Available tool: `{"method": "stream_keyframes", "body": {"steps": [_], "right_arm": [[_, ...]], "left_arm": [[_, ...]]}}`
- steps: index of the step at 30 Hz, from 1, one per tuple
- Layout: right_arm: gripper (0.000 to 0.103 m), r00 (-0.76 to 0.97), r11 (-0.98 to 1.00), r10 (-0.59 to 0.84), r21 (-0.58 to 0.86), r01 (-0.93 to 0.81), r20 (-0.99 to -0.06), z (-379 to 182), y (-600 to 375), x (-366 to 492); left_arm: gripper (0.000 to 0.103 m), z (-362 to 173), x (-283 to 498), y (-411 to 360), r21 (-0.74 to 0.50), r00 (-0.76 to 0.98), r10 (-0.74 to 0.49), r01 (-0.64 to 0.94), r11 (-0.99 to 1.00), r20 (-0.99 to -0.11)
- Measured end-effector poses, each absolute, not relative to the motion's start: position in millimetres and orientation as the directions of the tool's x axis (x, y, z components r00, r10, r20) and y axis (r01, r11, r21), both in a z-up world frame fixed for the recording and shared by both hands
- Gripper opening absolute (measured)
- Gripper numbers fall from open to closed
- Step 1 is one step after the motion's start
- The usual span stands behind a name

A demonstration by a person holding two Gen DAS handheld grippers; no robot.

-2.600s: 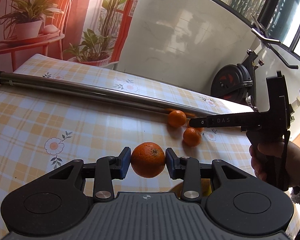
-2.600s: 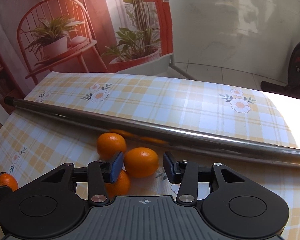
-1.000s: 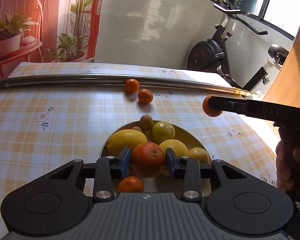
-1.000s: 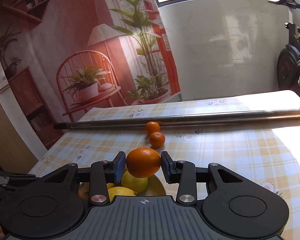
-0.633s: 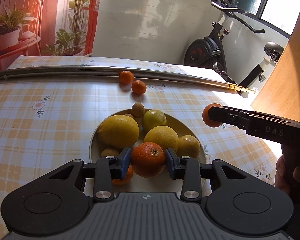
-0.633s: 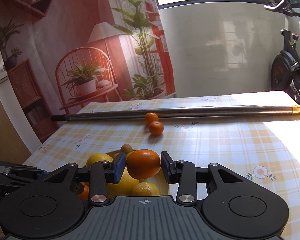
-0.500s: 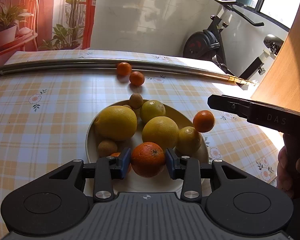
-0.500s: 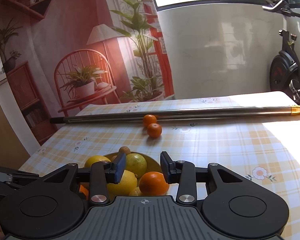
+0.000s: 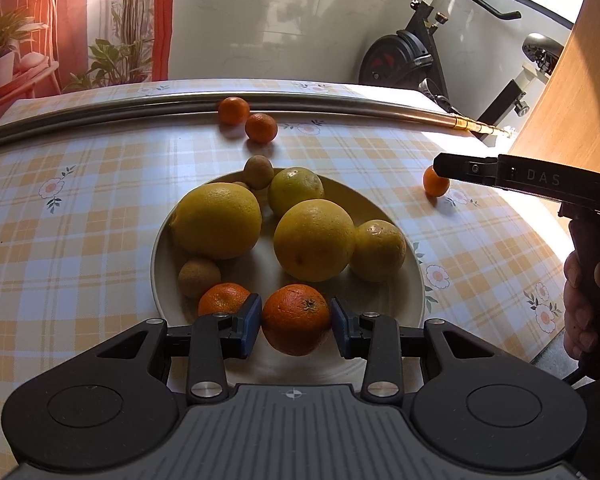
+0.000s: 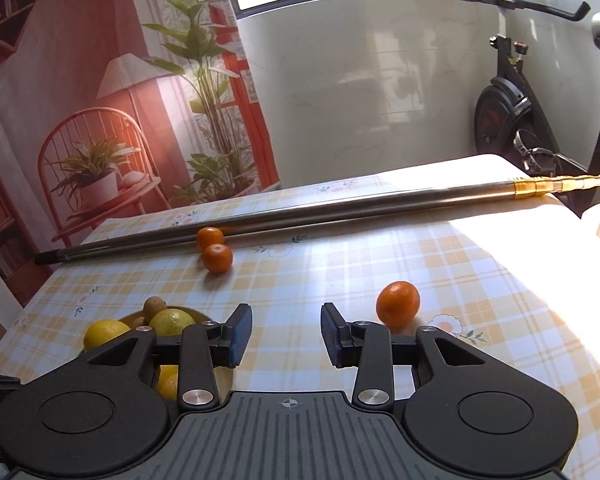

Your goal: Organize fruits

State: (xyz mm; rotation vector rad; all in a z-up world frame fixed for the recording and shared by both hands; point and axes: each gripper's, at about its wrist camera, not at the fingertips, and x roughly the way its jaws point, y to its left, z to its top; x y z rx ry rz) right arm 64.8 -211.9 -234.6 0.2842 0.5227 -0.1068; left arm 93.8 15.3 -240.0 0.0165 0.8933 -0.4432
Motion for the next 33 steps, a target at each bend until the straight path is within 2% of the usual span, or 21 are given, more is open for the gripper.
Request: {"method": "stream_keyframes", "body": {"steps": [4,6,13,16,20,29,33], "right_arm": [[0.045,0.845,0.941,-0.201,0.141,0.307,-0.496,-245.9,-259.1,79.5],[0.047,0.830,0.935,-0.254,0.093,0.342,-0.497,-256.0,-284.6,96.0],[0.047,0.808,0.942,-0.274,0.023,0.335,-0.522,-277.2,-329.7,161.7],[0.046,0.815,0.933,-0.257,0.088,0.350,-0.519,-277.4,-349.1,185.8],[0.045,0.816,0.934,-0.264,0.074,0.349,-0.515,-275.9,-362.3,212.6],[0.040,0.771,0.916,-0.285,0.076,0.395,-0.570,-285.1,-391.7,242.9],[0.032,0.743,0.908,-0.282,0.082,0.412,-0.607,-295.1,-398.2,245.4]], "left_arm": [[0.040,-238.2,99.1,9.6,-0.138,0.560,-0.354,0.391,0.910,-0.749],[0.040,-239.0,102.6,7.8,-0.142,0.558,-0.356,0.390,0.910,-0.750],[0.040,-236.6,110.2,1.6,-0.146,0.563,-0.363,0.392,0.908,-0.742],[0.040,-236.9,111.9,0.1,-0.157,0.553,-0.372,0.397,0.904,-0.745],[0.040,-236.6,112.3,0.4,-0.160,0.550,-0.374,0.397,0.904,-0.747],[0.040,-238.9,115.6,5.7,-0.208,0.544,-0.402,0.384,0.900,-0.736],[0.040,-239.2,115.1,5.5,-0.209,0.545,-0.404,0.385,0.899,-0.734]]}}
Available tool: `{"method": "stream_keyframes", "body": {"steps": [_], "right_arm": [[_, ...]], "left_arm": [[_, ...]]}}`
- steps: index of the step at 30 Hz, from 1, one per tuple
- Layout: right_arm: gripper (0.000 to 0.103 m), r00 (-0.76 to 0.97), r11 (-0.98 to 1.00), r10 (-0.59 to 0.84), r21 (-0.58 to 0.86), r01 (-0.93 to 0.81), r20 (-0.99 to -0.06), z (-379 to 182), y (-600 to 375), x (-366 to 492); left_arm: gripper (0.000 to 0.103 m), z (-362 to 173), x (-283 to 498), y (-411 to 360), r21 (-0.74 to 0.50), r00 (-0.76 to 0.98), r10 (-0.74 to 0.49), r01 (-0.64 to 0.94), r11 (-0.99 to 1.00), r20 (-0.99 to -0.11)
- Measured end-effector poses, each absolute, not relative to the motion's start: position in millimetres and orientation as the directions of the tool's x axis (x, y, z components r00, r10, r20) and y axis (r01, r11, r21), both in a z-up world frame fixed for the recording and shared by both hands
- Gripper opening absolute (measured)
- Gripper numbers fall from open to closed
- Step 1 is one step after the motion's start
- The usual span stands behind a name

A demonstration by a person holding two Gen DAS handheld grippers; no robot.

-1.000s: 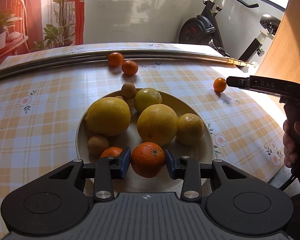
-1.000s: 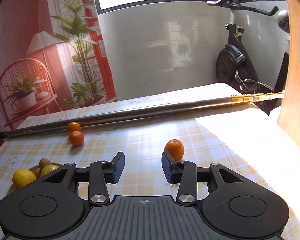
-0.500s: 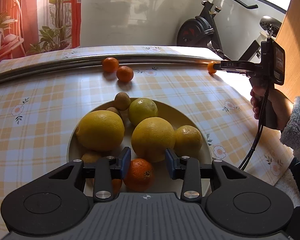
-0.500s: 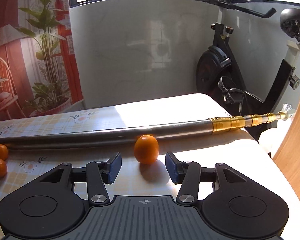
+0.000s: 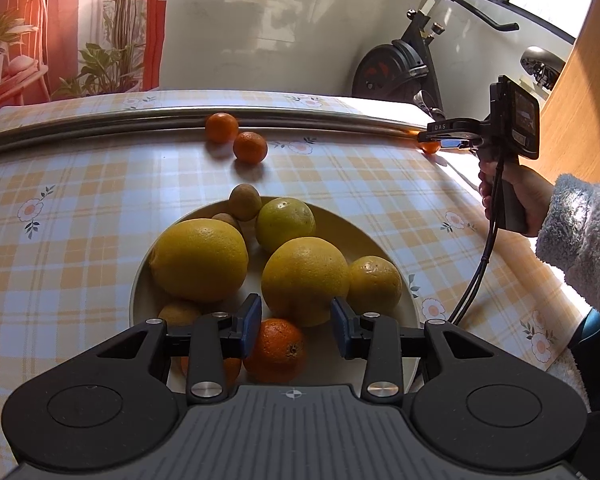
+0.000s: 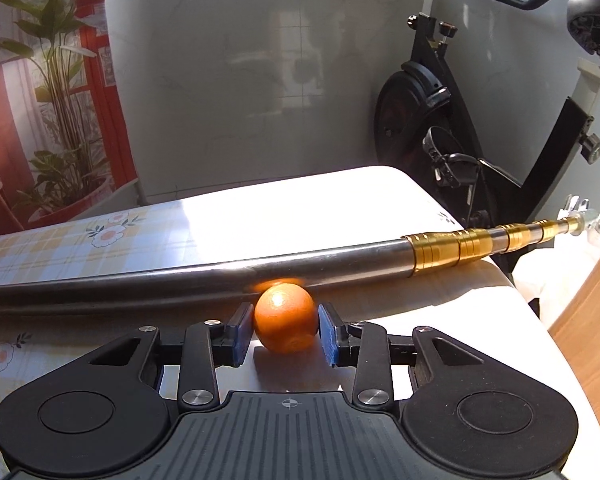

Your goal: Organize fruits

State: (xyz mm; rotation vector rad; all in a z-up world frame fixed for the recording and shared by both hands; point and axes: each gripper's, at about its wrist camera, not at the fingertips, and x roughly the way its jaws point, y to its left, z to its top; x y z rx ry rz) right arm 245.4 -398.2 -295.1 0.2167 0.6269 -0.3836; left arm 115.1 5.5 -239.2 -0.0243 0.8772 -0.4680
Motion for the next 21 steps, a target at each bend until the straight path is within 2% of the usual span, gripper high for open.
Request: {"method": "stream_keyframes", "body": {"steps": [8,15,21], "right_arm": [[0.032,0.790,0.898,-0.218,0.198,0.392,-0.573,-285.1,-391.5,218.4],[0.032,0.853,0.930,-0.016,0.304,0.204,-0.522,-251.6,-333.8,163.4],[0.032,0.850,0.960,0.160,0.278,-0.016,-0.503,-229.3,-261.1,137.2]], "left_arm": [[0.040,-238.7,116.2,8.1,-0.220,0.547,-0.408,0.377,0.900,-0.731],[0.040,-234.1,118.0,16.3,-0.230,0.573,-0.406,0.356,0.906,-0.712],[0.040,-229.0,119.4,23.7,-0.236,0.602,-0.399,0.333,0.913,-0.691]]}}
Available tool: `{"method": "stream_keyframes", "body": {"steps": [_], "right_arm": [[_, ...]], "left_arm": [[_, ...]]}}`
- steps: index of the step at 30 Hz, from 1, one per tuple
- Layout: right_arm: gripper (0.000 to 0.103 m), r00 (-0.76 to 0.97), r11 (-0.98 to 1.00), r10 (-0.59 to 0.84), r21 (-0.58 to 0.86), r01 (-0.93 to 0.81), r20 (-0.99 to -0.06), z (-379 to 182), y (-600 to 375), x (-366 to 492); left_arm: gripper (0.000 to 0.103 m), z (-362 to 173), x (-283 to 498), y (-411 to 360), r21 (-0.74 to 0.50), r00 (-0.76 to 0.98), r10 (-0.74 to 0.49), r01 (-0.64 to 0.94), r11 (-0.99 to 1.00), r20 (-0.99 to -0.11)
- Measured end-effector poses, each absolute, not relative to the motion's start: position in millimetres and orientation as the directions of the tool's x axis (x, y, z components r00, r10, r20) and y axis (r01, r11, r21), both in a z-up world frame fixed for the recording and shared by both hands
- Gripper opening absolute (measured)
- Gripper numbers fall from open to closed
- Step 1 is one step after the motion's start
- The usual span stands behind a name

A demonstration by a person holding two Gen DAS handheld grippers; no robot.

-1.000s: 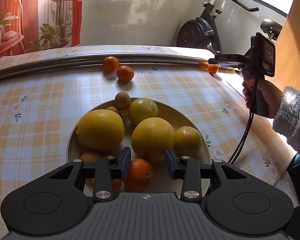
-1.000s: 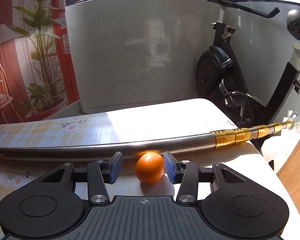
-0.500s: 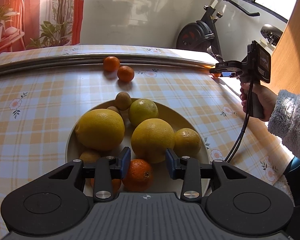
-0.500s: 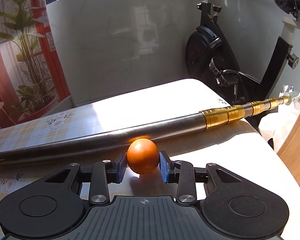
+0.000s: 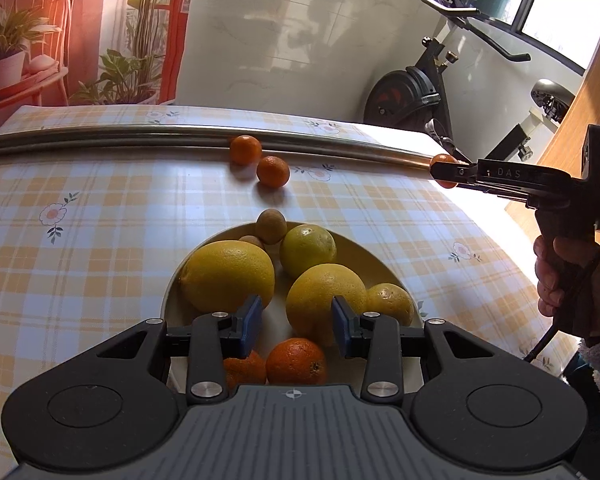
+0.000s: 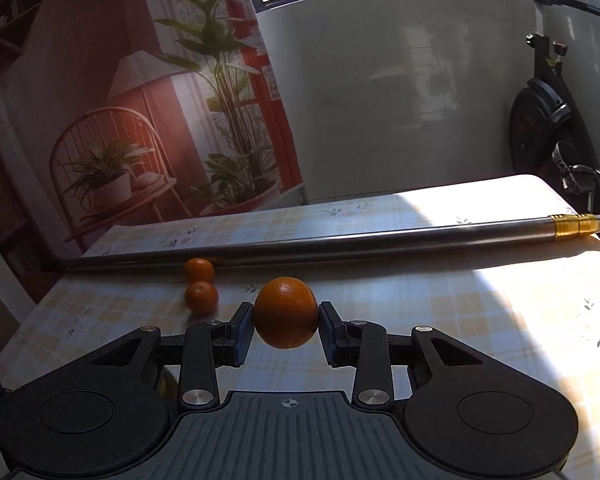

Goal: Organize fruits
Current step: 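Carry the mandarin into the plate and open the right tool while the left tool releases its mandarin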

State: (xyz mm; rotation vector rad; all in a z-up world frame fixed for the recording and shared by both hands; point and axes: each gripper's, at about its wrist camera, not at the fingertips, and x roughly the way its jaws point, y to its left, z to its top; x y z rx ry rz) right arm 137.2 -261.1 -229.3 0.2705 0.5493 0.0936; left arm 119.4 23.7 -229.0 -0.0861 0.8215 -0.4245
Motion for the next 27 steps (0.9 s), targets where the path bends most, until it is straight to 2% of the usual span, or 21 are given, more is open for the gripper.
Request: {"method": "stream_keyframes", "body": {"steps": [6,14,27], "right_arm": [[0.032,0.742,0.954,0.300,0.195,-0.228,-0.600,-222.1,-195.3,144.8],[0.032,0.639,0.942,0.311,0.136,-0.308,-0.704,-227.6,-157.2,148.1],[0.033,0.625,0.936,0.320,0.135,-0.325,-0.712,-227.0,-161.3,152.3]], "left_arm": [[0.040,-224.1,112.0,29.2,-0.210,0.647,-0.366,0.308,0.928,-0.669],[0.040,-224.5,110.5,44.6,-0.242,0.668,-0.348,0.250,0.937,-0.658],[0.041,-225.8,111.9,51.5,-0.250,0.674,-0.318,0.199,0.948,-0.667]]}}
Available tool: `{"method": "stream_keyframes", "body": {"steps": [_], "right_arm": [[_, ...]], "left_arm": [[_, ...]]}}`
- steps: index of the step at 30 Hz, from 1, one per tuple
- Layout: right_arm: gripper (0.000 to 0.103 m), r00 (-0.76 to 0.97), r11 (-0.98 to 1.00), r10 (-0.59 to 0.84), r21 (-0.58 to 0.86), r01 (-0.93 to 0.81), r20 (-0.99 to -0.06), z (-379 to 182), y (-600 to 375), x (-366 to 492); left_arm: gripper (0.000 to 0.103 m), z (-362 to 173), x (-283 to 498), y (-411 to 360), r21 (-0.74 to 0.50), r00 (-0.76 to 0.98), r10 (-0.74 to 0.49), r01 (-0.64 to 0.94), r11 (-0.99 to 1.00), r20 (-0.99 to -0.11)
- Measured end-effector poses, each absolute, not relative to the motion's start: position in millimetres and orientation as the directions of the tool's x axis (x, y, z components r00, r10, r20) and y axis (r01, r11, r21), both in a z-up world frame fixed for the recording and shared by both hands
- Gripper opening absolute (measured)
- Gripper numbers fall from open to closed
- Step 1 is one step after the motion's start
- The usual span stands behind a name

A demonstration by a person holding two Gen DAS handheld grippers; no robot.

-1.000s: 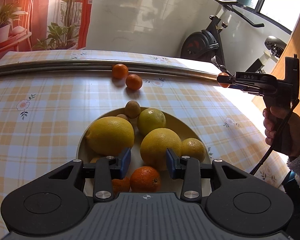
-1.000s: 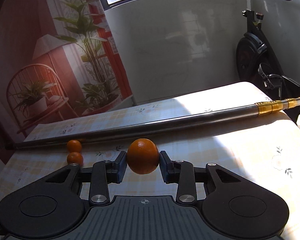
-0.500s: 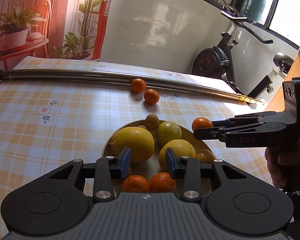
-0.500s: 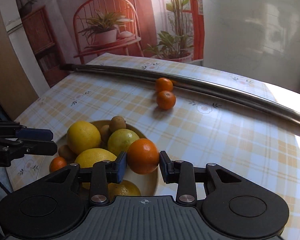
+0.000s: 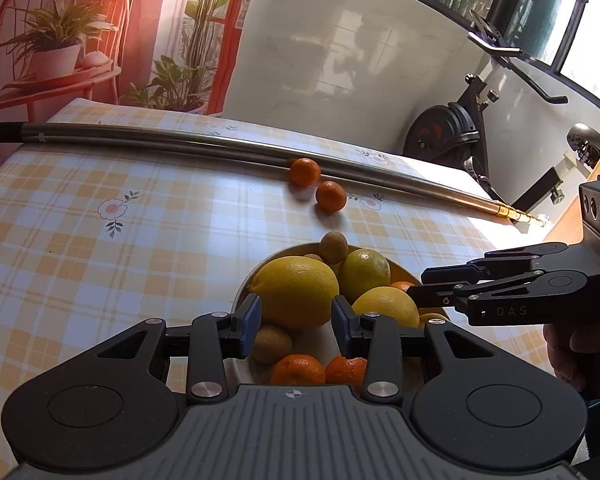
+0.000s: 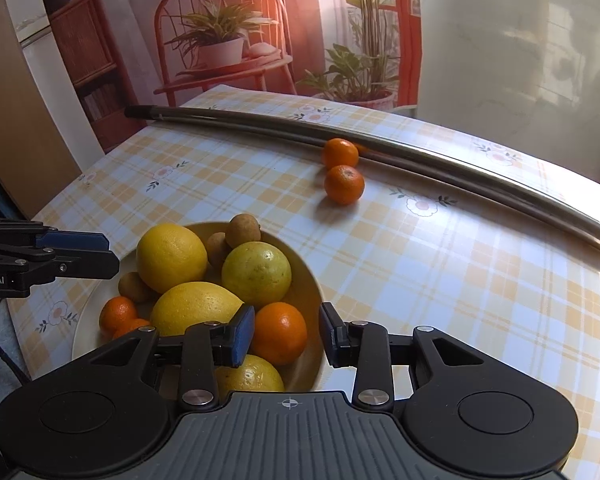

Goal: Organize fruits
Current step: 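Carry the mandarin into the plate and open the right tool while the left tool releases its mandarin, then move the left tool to a mandarin by the rod while the right tool grasps the last mandarin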

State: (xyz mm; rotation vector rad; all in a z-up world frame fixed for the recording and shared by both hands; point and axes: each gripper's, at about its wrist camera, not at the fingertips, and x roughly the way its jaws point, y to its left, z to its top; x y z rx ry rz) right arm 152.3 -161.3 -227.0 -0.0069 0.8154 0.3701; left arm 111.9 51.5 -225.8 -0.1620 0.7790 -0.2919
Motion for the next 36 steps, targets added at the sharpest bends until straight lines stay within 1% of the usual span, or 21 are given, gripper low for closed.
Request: {"method": "stream_keyframes", "body": {"steps": [7,13,17,20,24,28,36], "right_arm": [[0.033,0.708,0.956,0.281,0.124,-0.267,-0.647,-212.5,-172.4,158.3],[0.033,0.775,0.976,0.217,0.108,-0.191,-0.594,-201.5,-183.8,179.2],[0.033,0.790,0.978,0.206,0.117,-0.170,-0.577,-200.6,-188.2,195.4],[0.033,0.787,0.978,0.210,0.114,-0.177,-0.581,-205.0,-184.8,212.6],[0.033,0.776,0.974,0.227,0.121,-0.193,-0.588,-211.5,-178.1,237.6],[0.040,0.763,0.971,0.234,0.111,-0.210,-0.603,-219.9,-168.3,262.2],[0.041,0.706,0.969,0.244,0.132,-0.211,-0.665,-246.7,-160.8,296.6]], "left_arm": [[0.041,-220.4,121.8,52.6,-0.238,0.677,-0.309,0.199,0.951,-0.668],[0.041,-201.7,141.5,55.6,-0.215,0.705,-0.298,0.206,0.955,-0.644],[0.041,-188.3,158.5,60.9,-0.186,0.729,-0.276,0.205,0.961,-0.627],[0.041,-181.8,170.8,66.2,-0.162,0.742,-0.254,0.196,0.967,-0.620],[0.041,-180.4,185.2,72.4,-0.162,0.749,-0.240,0.178,0.971,-0.617],[0.041,-185.0,201.6,75.2,-0.183,0.738,-0.245,0.167,0.969,-0.629],[0.041,-197.8,228.7,71.9,-0.206,0.704,-0.271,0.177,0.962,-0.657]]}}
